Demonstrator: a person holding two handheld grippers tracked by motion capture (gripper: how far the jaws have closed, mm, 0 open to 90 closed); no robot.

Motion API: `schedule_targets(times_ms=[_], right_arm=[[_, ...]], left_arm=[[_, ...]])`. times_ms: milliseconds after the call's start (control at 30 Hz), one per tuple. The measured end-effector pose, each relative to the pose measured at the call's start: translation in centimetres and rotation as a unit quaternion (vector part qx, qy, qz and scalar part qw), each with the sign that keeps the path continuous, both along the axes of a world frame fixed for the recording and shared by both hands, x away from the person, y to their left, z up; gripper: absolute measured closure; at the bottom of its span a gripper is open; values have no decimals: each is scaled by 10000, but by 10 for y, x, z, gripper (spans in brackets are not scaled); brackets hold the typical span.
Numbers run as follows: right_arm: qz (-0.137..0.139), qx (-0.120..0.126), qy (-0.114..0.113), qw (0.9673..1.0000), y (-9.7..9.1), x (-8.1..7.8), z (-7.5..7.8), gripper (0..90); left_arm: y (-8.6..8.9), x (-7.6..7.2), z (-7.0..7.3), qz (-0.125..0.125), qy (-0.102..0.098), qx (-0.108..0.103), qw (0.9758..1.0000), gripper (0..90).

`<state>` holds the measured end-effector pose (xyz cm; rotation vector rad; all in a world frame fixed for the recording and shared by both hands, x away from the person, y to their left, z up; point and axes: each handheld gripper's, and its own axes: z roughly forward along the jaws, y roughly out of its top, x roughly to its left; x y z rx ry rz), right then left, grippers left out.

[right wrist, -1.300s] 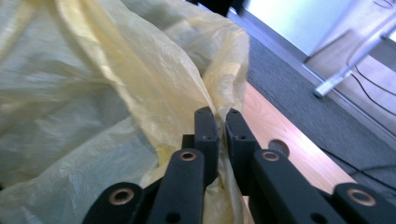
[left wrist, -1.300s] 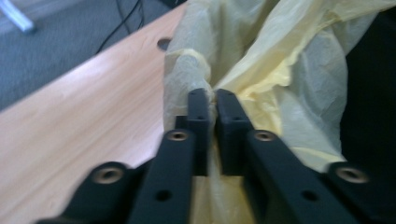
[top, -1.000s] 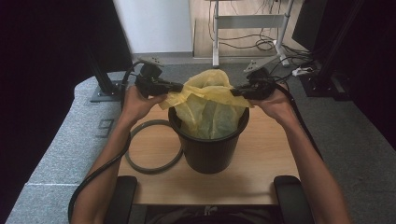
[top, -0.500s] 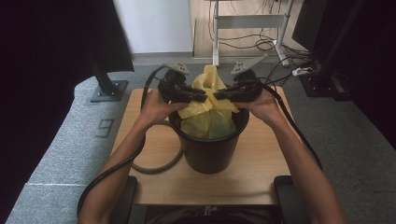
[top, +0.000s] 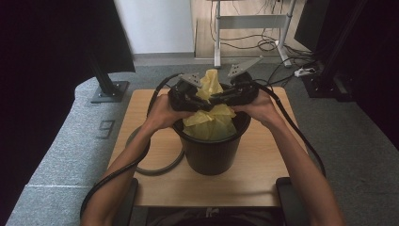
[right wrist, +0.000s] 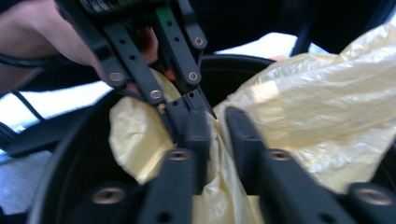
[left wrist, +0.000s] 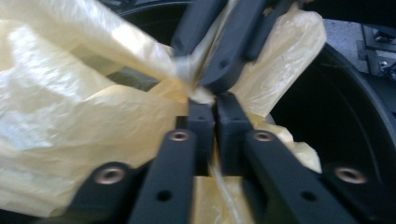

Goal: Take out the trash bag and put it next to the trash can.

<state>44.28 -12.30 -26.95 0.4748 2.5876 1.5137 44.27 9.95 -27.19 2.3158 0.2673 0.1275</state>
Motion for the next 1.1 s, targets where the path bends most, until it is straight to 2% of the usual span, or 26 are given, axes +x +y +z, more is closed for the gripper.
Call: schedule_targets(times_ms=[33, 100, 167, 233, 267, 433, 533, 600, 667, 800, 867, 900, 1033, 1100], right_arm=[[33, 79, 31, 10000, -2, 0, 1, 674], [-12, 55, -33, 10000, -3, -1, 2, 521], [-160, -151, -210, 9995, -3, -1, 3, 323], [-413, -396, -381, 9976, -3, -1, 3, 162], [-498, -528, -367, 9967, -1, -1, 1, 134], [-318, -664, -255, 9970, 11, -1, -5, 48], [-100, -806, -264, 9963, 26, -5, -8, 51], [-36, -822, -298, 9962, 32, -7, -9, 96], [-6, -878, -385, 9954, 36, -9, -10, 196], [123, -792, -499, 9955, 33, -12, -8, 526], [161, -823, -508, 9952, 30, -14, -9, 662], [163, -841, -515, 9950, 29, -14, -10, 691], [106, -900, -492, 9947, 21, -13, -14, 743], [65, -899, -449, 9949, 15, -13, -14, 747]], left_arm=[[2, 1, 0, 35, 23, -37, 10000, 888], [6, 2, 1, 102, 36, -63, 9999, 891], [10, 3, 3, 147, 52, -77, 9998, 892], [12, 2, 7, 163, 47, -88, 9998, 893], [12, 2, 8, 156, 39, -88, 9998, 893], [4, 0, 14, 81, -14, -141, 9999, 892], [-4, -2, 19, -9, -40, -202, 9998, 892], [-9, -4, 22, -90, -42, -252, 9996, 891], [-10, -5, 24, -126, -41, -306, 9994, 891], [-6, -4, 27, -220, 127, -646, 9976, 863], [0, -4, 29, -234, 223, -924, 9952, 741], [3, -4, 31, -213, 215, -1003, 9945, 684], [18, -6, 38, 57, 86, -1035, 9946, 518], [29, -5, 40, 283, 4, -1061, 9940, 463]])
